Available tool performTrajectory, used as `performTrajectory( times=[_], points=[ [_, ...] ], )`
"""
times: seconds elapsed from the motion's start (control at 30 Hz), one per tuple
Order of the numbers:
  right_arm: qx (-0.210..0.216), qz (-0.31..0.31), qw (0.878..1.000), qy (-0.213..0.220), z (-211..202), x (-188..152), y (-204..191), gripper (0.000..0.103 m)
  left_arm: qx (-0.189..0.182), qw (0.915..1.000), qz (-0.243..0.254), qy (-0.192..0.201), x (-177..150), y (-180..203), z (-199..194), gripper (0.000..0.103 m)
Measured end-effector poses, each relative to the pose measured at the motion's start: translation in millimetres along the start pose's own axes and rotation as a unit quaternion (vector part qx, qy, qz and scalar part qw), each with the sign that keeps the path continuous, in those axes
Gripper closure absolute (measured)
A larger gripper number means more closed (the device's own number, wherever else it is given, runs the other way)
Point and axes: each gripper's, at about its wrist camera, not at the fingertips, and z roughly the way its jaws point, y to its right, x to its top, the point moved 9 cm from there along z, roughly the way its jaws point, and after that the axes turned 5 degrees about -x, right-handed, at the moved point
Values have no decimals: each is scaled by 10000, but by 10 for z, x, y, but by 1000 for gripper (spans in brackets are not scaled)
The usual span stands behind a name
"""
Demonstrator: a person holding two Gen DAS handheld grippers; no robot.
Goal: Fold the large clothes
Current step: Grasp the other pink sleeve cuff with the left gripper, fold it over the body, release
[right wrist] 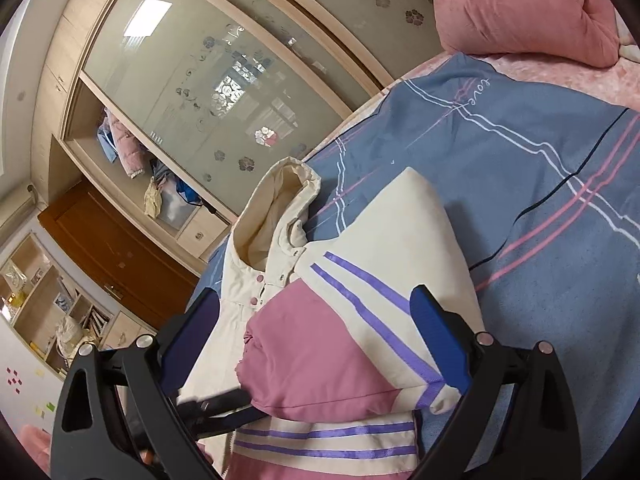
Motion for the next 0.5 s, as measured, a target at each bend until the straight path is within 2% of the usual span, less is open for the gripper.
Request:
performTrajectory(
  times=[0.07,0.1,0.17,0.23,0.3,0.37,0.4,0.43,0.47,0.5],
  points=[
    [-85,-59,9999,18,-16,2,16,7,125,9996,-262,-25,55,-86,50,78],
    [-131,-79,9999,31,-22,1,28,7,-61,9993,-362,1,73,-80,36,86],
    [-229,-88,9997,71,-37,10,60,7,-453,9973,-480,307,111,-60,-99,90],
    [-207,-14,9997,92,-56,21,89,7,-217,9969,-274,711,162,-56,-306,90],
    [-242,62,9996,92,-55,25,126,7,77,9926,-118,1210,244,-54,-624,90],
    [-602,6,9982,31,-18,5,193,7,443,9813,-179,1864,433,-164,-1061,89],
    [-1041,-144,9945,-46,29,-19,255,7,637,9733,-227,2195,460,-209,-1302,89],
    [-1471,-316,9885,-113,73,-42,314,7,930,9618,-279,2561,527,-303,-1543,88],
    [-1840,-471,9817,-133,99,-60,363,7,1235,9513,-328,2806,564,-386,-1742,88],
    [-2186,-634,9737,-113,109,-69,395,7,1451,9443,-350,2933,585,-439,-1877,88]
  ],
)
